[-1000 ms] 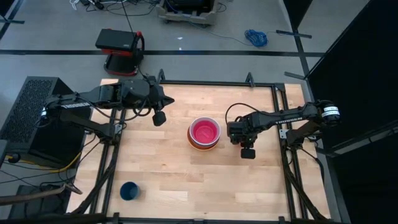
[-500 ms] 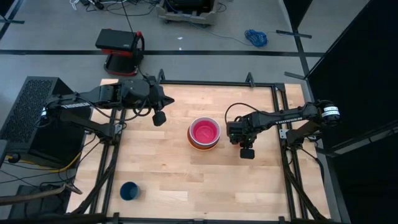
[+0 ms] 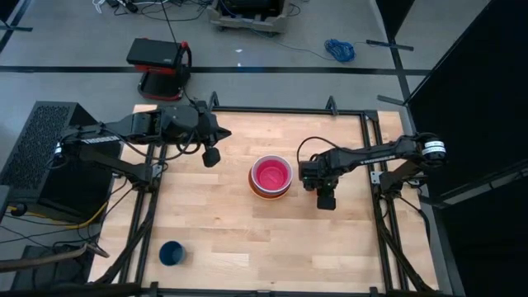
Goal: Nest bowls inside each other
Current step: Move the orange cup beside the stacked bowls, then move the blue cup beside the stacked bowls
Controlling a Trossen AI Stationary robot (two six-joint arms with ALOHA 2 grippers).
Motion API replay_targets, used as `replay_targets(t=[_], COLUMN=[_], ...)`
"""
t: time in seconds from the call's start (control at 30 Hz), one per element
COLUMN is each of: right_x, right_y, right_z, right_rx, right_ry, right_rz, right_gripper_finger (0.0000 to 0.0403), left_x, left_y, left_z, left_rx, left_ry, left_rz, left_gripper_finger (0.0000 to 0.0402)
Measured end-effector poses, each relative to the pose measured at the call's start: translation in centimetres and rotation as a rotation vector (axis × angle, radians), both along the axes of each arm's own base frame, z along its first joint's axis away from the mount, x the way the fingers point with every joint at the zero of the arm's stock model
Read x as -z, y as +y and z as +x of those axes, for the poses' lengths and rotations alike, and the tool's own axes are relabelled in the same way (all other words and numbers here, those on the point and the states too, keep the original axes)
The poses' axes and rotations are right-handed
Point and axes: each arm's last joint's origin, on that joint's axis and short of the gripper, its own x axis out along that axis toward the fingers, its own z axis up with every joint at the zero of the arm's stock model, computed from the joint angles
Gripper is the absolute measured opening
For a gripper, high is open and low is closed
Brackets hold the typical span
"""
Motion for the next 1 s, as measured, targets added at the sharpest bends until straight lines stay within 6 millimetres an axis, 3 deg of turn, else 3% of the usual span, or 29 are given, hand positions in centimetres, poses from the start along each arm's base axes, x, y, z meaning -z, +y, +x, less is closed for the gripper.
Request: replay_targets(t=[0.6, 1.0], right_x=[-2.2, -3.0], right_y=[0.0, 0.0], right_z=[0.9, -0.2], right_rx=[0.008, 0.024], right_ry=[-0.038, 0.009], right_rz=[0.004, 0.004], right_gripper_finger=[0.0156, 0.0185], left_x=[0.0, 0.0], left_y=[0.0, 0.0], left_z=[0.0, 0.0], left_rx=[0.002, 0.002], left_ry=[0.001, 0.002], left_rz=[0.003, 0.004], left_gripper_finger=[0.0004, 0.0003])
